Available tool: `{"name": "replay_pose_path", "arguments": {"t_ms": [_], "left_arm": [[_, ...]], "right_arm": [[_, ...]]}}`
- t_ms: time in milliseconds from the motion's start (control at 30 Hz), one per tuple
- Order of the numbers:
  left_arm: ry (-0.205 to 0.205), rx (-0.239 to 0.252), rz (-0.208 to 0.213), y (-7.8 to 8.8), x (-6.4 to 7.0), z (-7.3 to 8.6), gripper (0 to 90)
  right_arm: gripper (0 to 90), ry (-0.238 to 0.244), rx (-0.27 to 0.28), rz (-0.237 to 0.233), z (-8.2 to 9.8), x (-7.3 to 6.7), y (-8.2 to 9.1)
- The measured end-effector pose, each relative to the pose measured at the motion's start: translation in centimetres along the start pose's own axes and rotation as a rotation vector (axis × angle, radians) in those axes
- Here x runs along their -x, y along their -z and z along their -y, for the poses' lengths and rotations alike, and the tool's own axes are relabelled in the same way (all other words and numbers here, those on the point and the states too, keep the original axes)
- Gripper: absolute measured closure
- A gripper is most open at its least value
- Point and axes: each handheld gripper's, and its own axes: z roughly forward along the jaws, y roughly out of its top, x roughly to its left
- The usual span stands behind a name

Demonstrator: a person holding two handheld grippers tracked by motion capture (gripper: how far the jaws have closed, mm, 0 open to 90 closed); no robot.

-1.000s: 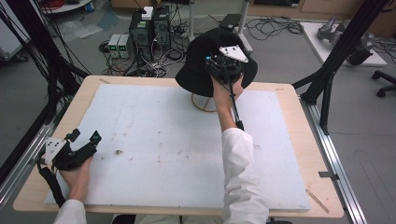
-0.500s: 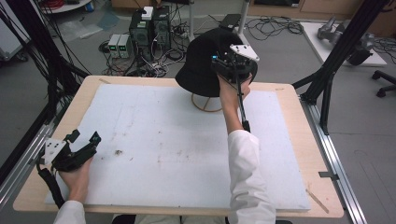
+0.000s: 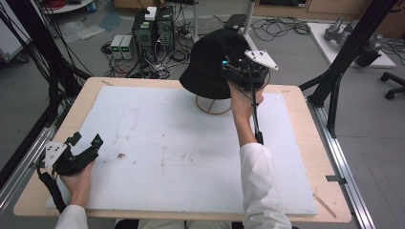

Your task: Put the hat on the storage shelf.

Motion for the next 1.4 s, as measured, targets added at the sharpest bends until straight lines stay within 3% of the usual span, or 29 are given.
{"name": "replay_pose_path", "arguments": {"t_ms": [267,300,533,633,900,1167,1267,1400], "left_arm": [[0.019,0.005,0.007,-0.1,0.0,0.0,23.6],[0.02,0.006,0.008,-0.1,0.0,0.0,23.6],[0.02,0.007,0.02,-0.3,0.2,0.0,23.6],[0.022,0.005,0.02,-0.3,0.3,0.0,23.6],[0.024,0.009,0.02,-0.4,0.4,0.0,23.6],[0.018,0.008,0.022,-0.4,0.6,-0.1,23.4],[0.019,0.008,0.023,-0.5,0.6,-0.1,23.4],[0.015,0.006,0.023,-0.7,0.7,-0.1,23.4]], "right_arm": [[16.1,0.007,0.014,-0.006,1.4,0.6,3.0],[16.4,0.013,0.032,-0.008,1.8,0.8,4.0],[18.7,-0.006,0.102,-0.013,2.8,1.6,7.2],[18.7,-0.011,0.104,-0.011,3.6,2.1,8.1],[18.6,-0.063,0.102,0.029,5.1,4.3,9.7],[18.6,-0.089,0.062,0.053,6.9,6.4,11.3],[18.5,-0.086,0.052,0.065,7.5,7.1,11.9],[18.5,-0.043,0.027,0.08,8.6,7.5,12.6]]}}
